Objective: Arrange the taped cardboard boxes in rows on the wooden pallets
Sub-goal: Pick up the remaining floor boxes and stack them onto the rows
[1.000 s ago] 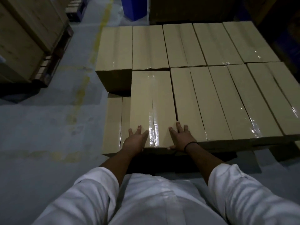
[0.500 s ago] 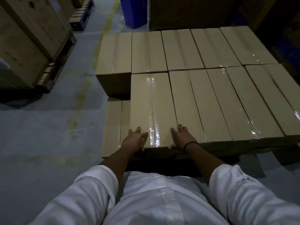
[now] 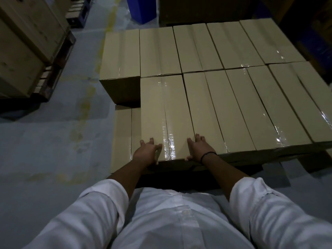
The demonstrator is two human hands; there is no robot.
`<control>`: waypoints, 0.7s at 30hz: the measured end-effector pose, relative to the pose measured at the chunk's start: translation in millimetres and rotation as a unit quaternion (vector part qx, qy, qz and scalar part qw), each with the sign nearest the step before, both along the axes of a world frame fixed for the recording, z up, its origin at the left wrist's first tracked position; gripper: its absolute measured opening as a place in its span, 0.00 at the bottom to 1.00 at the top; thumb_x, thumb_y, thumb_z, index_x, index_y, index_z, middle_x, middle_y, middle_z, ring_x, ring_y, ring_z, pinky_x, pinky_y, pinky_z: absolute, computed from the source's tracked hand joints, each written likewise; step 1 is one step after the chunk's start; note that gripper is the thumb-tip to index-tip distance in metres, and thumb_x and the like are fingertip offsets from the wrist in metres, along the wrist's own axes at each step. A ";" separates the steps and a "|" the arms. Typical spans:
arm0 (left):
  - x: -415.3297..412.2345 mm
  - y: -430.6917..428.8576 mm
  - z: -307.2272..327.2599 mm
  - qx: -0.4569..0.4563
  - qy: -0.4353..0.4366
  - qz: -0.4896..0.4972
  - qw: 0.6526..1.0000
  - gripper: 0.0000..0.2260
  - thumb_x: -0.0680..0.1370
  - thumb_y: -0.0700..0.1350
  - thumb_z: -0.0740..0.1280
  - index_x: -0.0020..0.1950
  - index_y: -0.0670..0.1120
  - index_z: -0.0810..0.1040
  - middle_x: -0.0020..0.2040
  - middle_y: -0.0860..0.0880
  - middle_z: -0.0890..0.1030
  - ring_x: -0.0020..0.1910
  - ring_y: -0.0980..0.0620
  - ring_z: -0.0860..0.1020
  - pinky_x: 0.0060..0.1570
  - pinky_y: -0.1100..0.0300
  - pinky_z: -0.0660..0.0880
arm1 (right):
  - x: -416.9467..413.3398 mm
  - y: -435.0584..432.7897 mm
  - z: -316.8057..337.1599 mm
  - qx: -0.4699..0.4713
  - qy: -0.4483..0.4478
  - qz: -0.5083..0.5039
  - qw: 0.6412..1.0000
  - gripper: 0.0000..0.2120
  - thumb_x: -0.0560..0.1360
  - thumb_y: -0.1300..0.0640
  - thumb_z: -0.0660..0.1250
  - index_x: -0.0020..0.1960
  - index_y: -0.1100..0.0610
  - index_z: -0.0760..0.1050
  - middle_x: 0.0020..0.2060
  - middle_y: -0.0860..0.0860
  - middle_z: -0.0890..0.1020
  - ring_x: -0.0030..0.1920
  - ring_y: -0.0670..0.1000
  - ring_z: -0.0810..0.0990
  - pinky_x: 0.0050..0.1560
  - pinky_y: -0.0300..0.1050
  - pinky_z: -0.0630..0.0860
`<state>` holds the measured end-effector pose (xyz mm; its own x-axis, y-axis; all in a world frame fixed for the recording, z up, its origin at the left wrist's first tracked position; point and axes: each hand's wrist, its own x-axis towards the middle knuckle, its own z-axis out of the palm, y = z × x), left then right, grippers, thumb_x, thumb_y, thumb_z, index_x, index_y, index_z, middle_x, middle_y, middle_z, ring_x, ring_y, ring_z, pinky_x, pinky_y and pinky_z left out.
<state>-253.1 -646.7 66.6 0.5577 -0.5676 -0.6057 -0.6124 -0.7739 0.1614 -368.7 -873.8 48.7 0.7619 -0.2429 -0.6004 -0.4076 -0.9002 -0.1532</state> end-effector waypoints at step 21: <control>38.4 -13.0 -1.2 -0.017 0.080 0.030 0.996 0.50 0.68 0.53 0.82 0.82 0.61 0.55 0.83 0.48 0.35 0.78 0.23 0.43 0.72 0.30 0.60 | 8.8 -2.4 10.2 -0.004 -0.013 0.003 1.000 0.47 0.66 0.41 0.80 0.76 0.52 0.59 0.76 0.62 0.54 0.75 0.67 0.57 0.71 0.64 0.69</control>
<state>-214.7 -659.7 65.4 0.4896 -0.5581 -0.6700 -0.5291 -0.8009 0.2805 -359.9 -876.2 59.0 0.7793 -0.2424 -0.5779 -0.3972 -0.9043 -0.1563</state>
